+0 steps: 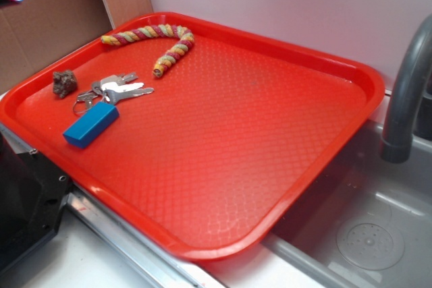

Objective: Grab the rock.

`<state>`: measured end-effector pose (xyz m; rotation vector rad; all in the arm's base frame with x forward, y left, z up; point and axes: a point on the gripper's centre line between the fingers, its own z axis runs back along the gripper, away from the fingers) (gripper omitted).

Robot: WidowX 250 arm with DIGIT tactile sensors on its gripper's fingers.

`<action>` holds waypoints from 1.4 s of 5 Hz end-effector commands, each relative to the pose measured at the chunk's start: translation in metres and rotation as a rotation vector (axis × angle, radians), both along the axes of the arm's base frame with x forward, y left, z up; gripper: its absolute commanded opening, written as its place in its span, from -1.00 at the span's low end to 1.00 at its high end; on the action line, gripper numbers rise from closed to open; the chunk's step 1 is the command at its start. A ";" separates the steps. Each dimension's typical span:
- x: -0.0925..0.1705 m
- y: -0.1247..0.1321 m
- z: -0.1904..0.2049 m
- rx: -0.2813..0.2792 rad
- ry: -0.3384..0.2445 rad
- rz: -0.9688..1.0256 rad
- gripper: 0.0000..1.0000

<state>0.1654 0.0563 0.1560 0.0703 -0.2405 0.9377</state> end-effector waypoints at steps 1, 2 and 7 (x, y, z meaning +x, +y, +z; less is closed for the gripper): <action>0.018 0.058 -0.032 0.045 0.012 0.172 1.00; 0.015 0.078 -0.047 0.089 0.029 0.194 1.00; -0.001 0.110 -0.131 0.031 0.161 0.156 1.00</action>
